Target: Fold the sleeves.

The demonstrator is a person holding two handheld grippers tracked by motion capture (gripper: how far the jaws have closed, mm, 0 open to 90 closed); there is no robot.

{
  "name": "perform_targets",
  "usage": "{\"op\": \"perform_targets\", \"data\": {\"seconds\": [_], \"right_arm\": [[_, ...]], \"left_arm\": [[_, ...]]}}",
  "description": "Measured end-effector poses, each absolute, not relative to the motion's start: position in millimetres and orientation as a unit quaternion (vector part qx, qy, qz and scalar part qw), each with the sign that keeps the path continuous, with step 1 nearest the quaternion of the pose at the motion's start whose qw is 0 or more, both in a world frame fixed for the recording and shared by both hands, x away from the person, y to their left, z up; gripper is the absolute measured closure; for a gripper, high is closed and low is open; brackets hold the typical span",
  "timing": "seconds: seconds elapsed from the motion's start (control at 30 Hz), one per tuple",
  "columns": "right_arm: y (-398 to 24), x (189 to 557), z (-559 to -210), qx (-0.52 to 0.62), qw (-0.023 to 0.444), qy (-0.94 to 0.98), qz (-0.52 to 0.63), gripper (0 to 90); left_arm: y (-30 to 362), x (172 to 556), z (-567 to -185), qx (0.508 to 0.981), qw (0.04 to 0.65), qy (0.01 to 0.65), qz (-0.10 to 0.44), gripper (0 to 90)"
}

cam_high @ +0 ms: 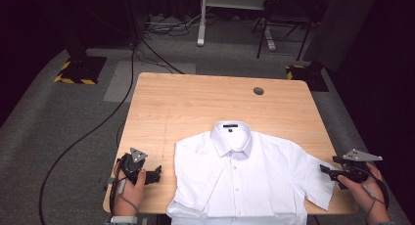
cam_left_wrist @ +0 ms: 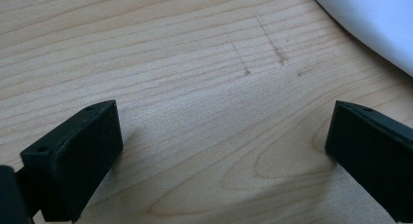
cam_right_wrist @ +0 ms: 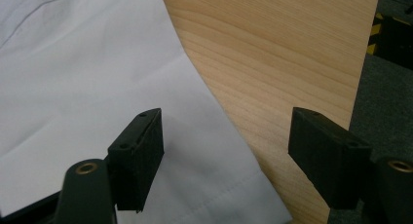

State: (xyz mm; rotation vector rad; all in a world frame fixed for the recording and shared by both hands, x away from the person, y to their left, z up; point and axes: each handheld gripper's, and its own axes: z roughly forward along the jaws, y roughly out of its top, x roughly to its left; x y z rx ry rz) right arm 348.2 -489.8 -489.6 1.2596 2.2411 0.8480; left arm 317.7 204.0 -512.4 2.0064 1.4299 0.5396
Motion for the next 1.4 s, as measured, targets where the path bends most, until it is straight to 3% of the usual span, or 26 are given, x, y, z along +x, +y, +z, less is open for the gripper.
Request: {"op": "perform_targets", "data": {"seconds": [0.27,0.43,0.53,0.67,0.8,1.4], "right_arm": [[-494.1,346.6,-496.1,0.469,0.205,0.805,0.301,32.7],[-494.5,343.3,-497.2,0.488,0.188,0.791,0.318,43.4],[-492.3,341.3,-496.5,0.486,0.187,0.792,0.320,53.2],[-486.4,339.0,-494.4,0.481,0.177,0.797,0.319,73.8],[-474.8,337.7,-490.1,0.461,0.194,0.817,0.286,85.5],[-456.9,326.4,-432.5,0.431,0.227,0.800,0.351,87.5]], "left_arm": [[204.0,317.7,-512.4,0.758,0.305,0.540,0.204,0.0],[204.0,317.7,-512.4,0.758,0.305,0.540,0.204,0.0],[204.0,317.7,-512.4,0.758,0.305,0.540,0.204,0.0],[204.0,317.7,-512.4,0.758,0.305,0.540,0.204,0.0],[204.0,317.7,-512.4,0.758,0.305,0.540,0.204,0.0],[204.0,317.7,-512.4,0.758,0.304,0.540,0.204,0.0]]}}
